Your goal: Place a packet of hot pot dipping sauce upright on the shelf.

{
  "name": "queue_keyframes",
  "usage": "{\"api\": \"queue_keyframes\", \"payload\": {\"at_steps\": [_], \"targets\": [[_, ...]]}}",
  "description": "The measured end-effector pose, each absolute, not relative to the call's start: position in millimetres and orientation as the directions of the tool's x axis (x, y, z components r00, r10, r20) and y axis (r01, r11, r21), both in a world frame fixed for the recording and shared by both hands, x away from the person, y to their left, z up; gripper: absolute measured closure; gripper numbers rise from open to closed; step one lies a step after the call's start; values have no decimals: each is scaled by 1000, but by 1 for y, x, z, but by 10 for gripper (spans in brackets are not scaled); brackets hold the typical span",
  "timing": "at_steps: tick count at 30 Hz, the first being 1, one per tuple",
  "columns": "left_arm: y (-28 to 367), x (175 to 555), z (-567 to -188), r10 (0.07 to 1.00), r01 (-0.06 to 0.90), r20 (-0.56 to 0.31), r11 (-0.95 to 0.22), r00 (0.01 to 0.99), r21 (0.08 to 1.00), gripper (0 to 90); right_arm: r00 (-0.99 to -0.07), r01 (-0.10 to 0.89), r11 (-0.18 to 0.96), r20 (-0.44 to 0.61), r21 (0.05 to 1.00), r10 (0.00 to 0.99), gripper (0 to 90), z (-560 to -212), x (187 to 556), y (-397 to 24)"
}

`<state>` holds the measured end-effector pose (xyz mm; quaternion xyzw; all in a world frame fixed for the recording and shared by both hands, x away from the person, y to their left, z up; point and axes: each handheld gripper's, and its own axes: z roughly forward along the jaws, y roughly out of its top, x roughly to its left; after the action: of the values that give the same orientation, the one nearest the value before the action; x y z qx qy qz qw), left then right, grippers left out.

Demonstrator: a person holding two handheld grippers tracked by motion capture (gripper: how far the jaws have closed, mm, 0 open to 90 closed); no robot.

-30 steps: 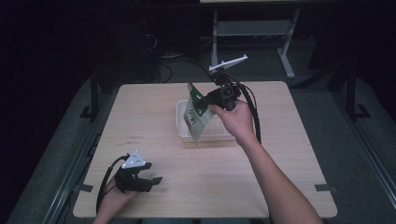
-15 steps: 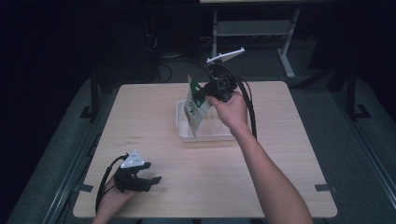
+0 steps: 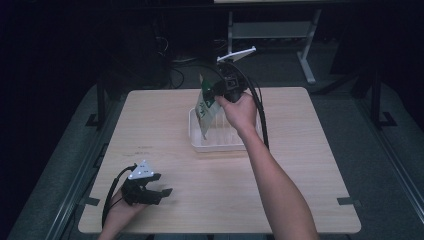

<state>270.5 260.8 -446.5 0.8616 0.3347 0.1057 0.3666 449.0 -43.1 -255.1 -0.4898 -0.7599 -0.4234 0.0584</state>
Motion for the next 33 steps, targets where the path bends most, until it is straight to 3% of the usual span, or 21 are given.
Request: {"api": "queue_keyframes", "payload": {"at_steps": [33], "targets": [[261,270,-446,650,493,-59,-511,758,704,280,-399,824,57,506,564,765,898,-286,466,-46]]}}
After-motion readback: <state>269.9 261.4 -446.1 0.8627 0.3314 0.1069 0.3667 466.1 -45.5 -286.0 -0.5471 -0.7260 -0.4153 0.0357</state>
